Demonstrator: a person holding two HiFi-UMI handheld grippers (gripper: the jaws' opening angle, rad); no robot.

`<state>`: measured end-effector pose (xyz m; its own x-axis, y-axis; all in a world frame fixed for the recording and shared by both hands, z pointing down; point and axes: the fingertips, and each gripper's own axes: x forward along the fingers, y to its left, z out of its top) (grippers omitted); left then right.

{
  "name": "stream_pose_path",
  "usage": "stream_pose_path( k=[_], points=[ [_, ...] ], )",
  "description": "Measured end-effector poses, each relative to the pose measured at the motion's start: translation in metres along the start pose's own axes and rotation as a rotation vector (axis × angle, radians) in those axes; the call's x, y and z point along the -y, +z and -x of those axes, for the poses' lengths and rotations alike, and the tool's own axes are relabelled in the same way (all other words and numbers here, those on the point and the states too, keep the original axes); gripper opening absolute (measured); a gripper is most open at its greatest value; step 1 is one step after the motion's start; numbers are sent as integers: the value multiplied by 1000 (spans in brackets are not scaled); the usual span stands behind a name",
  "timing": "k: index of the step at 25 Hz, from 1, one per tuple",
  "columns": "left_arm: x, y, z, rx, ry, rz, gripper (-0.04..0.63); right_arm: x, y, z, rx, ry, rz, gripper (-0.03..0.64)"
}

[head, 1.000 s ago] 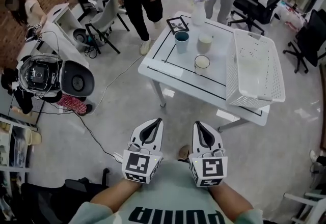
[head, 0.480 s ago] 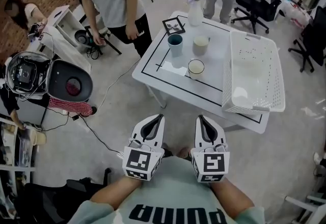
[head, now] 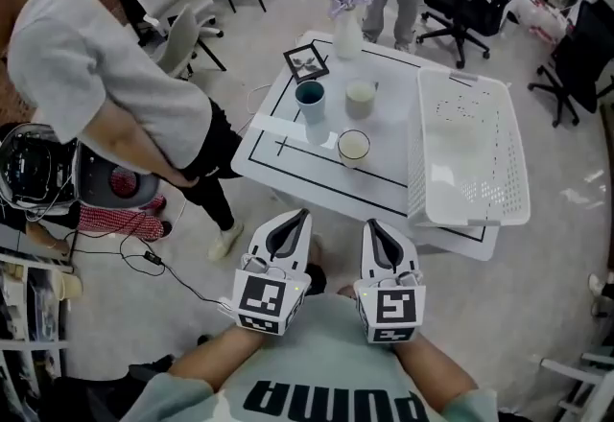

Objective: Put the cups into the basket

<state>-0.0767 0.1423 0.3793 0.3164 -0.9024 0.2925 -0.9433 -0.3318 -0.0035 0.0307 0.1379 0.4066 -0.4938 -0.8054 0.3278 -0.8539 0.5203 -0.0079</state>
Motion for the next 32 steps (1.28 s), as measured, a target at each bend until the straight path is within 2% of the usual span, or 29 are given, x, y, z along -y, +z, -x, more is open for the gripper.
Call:
stream_pose_path(
  k=[13,21,28,29,30,32],
  points=[
    [-56,19,-104,-2,-134,-29,6,32,17,-91,-56,-141,-29,15],
    [-86,12,-136,-33,-191,-25,6,37,21,-126,-97,-200,-49,15],
    [-106,3,-153,-45,-229,-20,6,34,14,-151,-135,-218,-65,22],
    [-108,1,-155,-47,-235,-19,6,33,12,-155,-144,-214,-70,59],
    [-110,-1,-156,-49,-241,-17,6,32,10,-159,-154,-208,-75,146],
    [-114,-7,-160,-53,-249,-15,6,27,5,-167,-174,-194,-78,206]
  ],
)
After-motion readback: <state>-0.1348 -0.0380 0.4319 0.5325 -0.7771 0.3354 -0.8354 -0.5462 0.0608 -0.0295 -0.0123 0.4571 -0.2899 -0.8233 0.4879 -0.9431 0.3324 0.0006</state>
